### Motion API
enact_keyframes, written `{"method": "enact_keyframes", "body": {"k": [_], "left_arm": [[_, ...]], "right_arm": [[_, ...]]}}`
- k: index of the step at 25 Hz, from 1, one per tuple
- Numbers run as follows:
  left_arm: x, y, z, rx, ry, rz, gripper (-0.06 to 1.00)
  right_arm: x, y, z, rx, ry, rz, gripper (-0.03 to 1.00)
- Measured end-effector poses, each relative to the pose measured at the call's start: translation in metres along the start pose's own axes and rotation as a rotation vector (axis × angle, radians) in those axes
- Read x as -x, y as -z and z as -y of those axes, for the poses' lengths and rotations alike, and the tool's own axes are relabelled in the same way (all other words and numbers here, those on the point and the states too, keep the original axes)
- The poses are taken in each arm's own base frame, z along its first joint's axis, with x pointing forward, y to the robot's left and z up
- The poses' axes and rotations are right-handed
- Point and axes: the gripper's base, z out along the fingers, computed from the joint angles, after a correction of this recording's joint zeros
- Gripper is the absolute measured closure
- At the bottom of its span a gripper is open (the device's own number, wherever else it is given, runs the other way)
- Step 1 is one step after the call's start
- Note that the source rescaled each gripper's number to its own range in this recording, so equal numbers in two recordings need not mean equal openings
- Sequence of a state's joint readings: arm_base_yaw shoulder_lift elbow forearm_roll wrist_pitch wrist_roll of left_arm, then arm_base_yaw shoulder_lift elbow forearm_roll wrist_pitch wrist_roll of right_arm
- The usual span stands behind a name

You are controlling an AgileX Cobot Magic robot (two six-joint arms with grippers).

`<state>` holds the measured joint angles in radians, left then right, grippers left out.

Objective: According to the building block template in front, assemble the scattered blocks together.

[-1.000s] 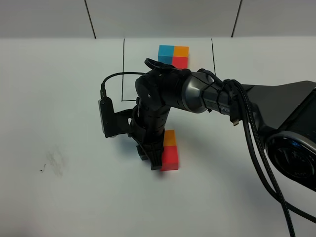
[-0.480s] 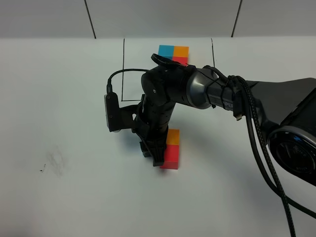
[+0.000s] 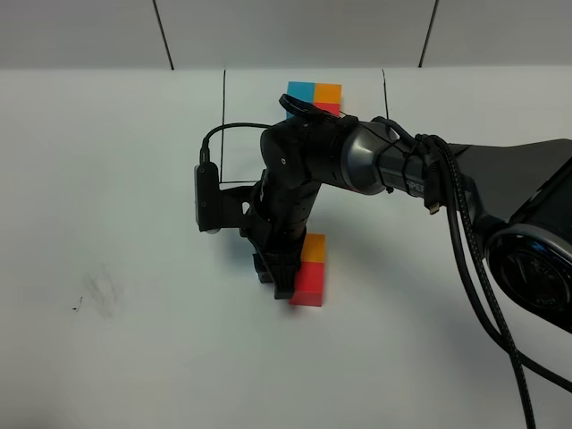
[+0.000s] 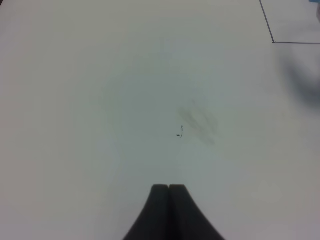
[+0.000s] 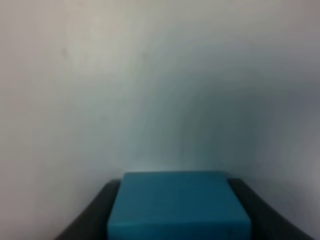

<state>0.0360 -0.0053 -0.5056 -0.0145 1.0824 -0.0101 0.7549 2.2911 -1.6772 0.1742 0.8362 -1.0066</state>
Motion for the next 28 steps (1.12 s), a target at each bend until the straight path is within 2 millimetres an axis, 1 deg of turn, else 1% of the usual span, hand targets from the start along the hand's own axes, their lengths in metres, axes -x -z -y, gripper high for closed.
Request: {"method": "enact_keyframes", "body": {"k": [7,11,28], "left_arm": [[0.0,0.0,0.0,0.0,0.0,0.0,0.94],[0.0,0.0,0.0,0.0,0.0,0.0,0.94],[0.0,0.0,0.0,0.0,0.001,0.0,0.94]], "right_arm": [[-0.0079,0.001,0.0074,-0.008,-0.076,0.005,0.5],[-0.0104,0.0014,0.0094,-0.01,-0.091,0.005,0.5],[-0.0074,0.0013,0.0084,0.011,-0.187,0.044,0.5]]}}
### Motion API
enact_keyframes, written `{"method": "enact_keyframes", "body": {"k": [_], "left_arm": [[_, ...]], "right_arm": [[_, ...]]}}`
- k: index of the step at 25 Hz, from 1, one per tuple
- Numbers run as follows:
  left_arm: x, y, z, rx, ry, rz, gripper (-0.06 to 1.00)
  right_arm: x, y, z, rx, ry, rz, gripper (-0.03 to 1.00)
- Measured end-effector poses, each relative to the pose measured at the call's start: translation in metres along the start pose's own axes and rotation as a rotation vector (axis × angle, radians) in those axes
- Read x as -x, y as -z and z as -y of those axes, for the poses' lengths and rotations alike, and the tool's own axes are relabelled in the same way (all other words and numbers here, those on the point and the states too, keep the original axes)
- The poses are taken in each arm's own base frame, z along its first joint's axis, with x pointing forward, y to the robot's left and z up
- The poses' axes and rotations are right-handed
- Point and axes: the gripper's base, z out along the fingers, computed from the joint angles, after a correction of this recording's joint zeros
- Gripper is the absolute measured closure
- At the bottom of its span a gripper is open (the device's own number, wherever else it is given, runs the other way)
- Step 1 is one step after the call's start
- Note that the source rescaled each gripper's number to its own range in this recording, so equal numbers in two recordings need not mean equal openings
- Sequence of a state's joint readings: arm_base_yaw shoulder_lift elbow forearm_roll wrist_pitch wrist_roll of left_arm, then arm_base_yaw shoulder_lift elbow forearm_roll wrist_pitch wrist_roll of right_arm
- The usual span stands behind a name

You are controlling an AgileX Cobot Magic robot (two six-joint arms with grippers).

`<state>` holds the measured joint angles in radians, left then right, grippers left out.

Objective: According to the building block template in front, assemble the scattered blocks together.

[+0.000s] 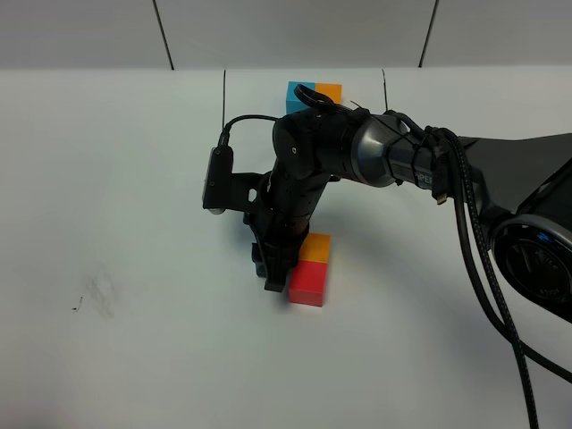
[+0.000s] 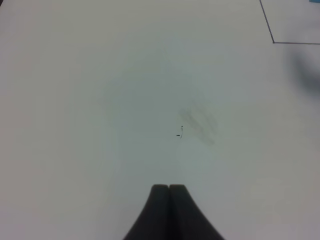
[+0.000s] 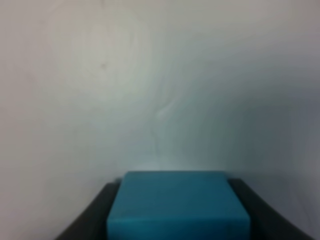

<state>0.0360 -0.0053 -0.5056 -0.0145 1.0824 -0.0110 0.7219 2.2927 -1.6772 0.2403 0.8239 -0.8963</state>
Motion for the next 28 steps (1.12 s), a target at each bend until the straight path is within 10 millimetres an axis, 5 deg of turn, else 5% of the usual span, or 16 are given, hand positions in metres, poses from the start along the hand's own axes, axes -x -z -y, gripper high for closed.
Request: {"method": "enact_keyframes", "body": {"k": [28], "left_arm": [[0.0,0.0,0.0,0.0,0.001,0.0,0.94]], "right_arm": [[-0.0068,0.0011,0.0041,0.0,-0.04,-0.033,0.5]]}}
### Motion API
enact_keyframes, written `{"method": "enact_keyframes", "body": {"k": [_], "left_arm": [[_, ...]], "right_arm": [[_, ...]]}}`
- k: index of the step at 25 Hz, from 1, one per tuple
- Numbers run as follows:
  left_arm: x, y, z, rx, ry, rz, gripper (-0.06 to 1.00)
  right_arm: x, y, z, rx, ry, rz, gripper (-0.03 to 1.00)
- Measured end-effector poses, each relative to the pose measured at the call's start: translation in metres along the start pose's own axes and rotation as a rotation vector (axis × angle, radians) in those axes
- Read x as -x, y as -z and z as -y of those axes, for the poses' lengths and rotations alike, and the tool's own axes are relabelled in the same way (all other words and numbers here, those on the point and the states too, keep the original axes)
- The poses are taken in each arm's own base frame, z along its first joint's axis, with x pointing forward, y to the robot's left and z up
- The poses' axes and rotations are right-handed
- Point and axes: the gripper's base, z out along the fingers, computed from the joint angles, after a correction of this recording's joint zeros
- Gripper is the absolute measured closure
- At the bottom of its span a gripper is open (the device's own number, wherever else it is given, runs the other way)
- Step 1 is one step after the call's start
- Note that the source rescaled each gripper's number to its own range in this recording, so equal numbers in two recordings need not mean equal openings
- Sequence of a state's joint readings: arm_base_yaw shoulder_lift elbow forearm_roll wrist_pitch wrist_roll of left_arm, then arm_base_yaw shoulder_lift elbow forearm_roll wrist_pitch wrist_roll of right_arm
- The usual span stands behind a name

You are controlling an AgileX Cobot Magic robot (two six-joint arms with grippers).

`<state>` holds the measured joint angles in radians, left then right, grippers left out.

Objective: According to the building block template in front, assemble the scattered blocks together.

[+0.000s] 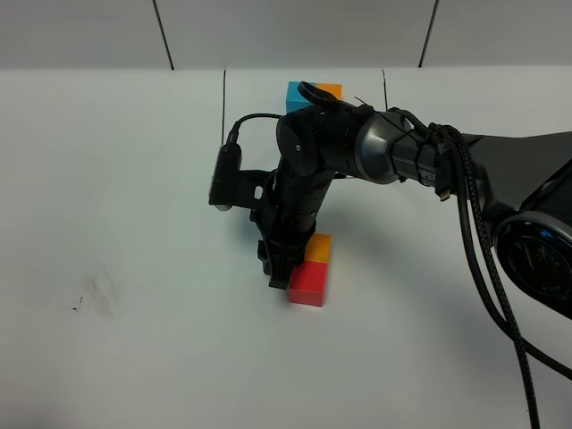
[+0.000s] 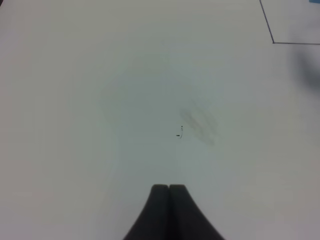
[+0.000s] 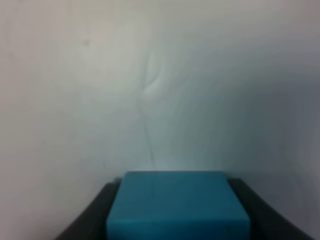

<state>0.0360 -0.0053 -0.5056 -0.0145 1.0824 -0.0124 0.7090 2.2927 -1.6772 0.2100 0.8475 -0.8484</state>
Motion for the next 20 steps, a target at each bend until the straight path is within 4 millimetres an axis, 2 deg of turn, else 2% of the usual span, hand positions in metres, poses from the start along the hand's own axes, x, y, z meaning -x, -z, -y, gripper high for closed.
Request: {"method": "enact_keyframes", "body": {"k": [20], "left_arm": [[0.0,0.0,0.0,0.0,0.0,0.0,0.94]], "right_arm": [[-0.0019,0.0004,0.0014,0.006,-0.056,-0.002,0.5]]}}
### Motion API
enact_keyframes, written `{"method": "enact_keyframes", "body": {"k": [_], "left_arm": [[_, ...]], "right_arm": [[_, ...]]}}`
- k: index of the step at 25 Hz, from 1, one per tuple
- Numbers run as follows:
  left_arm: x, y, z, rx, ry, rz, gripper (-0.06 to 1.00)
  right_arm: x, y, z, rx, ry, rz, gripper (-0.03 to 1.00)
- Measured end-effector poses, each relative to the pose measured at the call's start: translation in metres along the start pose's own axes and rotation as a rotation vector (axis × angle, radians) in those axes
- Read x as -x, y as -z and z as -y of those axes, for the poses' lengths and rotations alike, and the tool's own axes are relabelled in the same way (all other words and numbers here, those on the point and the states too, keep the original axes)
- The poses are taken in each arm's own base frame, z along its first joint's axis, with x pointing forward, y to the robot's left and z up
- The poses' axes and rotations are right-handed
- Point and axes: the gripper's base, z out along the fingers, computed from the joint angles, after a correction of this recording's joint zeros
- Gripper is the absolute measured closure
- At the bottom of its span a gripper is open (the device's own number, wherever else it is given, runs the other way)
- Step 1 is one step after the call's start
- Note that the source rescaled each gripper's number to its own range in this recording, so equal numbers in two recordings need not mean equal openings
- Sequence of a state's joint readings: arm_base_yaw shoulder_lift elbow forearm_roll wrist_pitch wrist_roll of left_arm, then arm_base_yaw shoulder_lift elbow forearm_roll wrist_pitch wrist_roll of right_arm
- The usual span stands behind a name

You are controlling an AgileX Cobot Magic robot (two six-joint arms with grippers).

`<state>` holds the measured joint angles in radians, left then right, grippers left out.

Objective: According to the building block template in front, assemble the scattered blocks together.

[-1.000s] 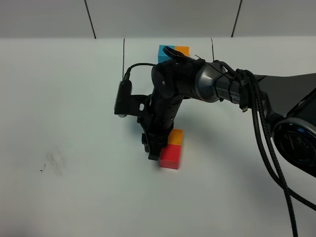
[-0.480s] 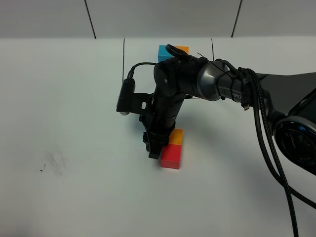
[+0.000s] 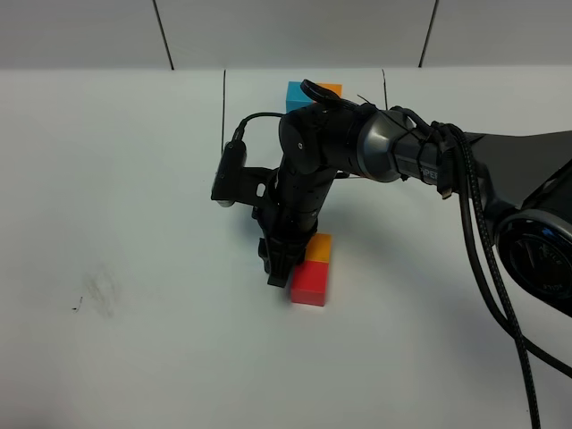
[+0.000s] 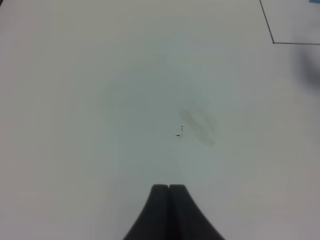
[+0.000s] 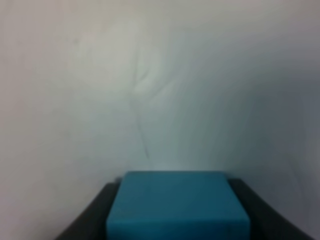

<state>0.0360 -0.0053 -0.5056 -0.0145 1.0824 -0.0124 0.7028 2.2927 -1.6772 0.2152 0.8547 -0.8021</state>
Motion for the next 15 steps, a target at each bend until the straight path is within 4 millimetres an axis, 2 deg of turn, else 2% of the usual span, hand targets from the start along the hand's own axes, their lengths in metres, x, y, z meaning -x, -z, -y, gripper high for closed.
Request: {"method": "enact_keyframes", "body": {"k": [15], "left_arm": [[0.0,0.0,0.0,0.0,-0.001,0.0,0.94]], "right_arm": [[-0.0018,0.0008,0.0011,-0.011,-0.081,-0.022,0.5]]}}
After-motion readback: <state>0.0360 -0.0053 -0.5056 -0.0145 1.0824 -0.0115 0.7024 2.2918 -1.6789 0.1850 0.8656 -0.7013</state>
